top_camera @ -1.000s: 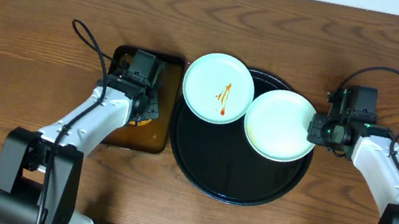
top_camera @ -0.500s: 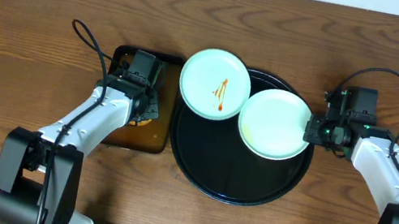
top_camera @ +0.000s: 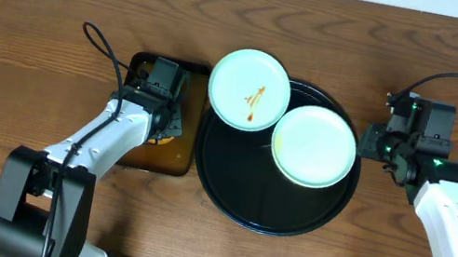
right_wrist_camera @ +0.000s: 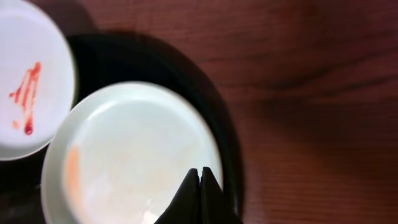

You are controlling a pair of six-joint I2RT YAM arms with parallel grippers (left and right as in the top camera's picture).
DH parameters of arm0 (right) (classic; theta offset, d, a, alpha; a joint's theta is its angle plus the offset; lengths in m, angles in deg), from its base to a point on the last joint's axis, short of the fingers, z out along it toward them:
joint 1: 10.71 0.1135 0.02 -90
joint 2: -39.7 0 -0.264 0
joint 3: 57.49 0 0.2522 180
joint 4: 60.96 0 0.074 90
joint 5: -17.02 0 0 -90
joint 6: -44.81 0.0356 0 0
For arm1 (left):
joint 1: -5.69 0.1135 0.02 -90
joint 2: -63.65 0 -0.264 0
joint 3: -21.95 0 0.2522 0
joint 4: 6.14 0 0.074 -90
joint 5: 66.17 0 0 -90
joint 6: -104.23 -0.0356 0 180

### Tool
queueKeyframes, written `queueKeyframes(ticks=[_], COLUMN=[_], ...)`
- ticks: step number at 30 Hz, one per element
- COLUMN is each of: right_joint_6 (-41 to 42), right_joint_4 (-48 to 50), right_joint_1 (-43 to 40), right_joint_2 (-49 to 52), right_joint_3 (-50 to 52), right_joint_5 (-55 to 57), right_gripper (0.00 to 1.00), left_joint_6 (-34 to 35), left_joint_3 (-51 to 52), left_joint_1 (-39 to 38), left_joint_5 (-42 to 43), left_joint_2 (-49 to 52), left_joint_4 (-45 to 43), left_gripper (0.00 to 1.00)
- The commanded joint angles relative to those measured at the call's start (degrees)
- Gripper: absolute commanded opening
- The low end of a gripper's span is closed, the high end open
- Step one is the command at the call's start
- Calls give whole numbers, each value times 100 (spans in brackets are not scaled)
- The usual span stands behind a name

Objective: Clean dirty plates on tray and stack at the side

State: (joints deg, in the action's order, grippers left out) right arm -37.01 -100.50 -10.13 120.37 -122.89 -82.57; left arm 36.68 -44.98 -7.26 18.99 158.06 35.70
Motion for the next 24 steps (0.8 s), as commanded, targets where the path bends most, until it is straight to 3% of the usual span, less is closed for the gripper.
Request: queueKeyframes(ticks=[1, 6, 12, 17, 24], right_joint_6=[-50, -15, -94, -240, -271], right_joint_4=[-85, -107, -343, -420, -122], right_joint_1=[-61, -13, 341, 883, 1902], right_joint_2=[-26, -20, 85, 310, 942], right_joint_3=[-11, -11, -9, -4, -4], right_joint_5=[317, -90, -1366, -1384, -973], right_gripper=[1, 1, 23, 36, 38], left_joint_6=[-33, -33, -33, -33, -33], left_joint_3=[11, 11, 11, 11, 11], left_joint_1=[17, 17, 17, 17, 17], left_joint_5=[-11, -11, -9, -11, -11], left_joint_2=[28, 28, 28, 28, 28], left_joint_4=[-4, -4, -4, -4, -4], left_gripper=[8, 8, 8, 8, 8])
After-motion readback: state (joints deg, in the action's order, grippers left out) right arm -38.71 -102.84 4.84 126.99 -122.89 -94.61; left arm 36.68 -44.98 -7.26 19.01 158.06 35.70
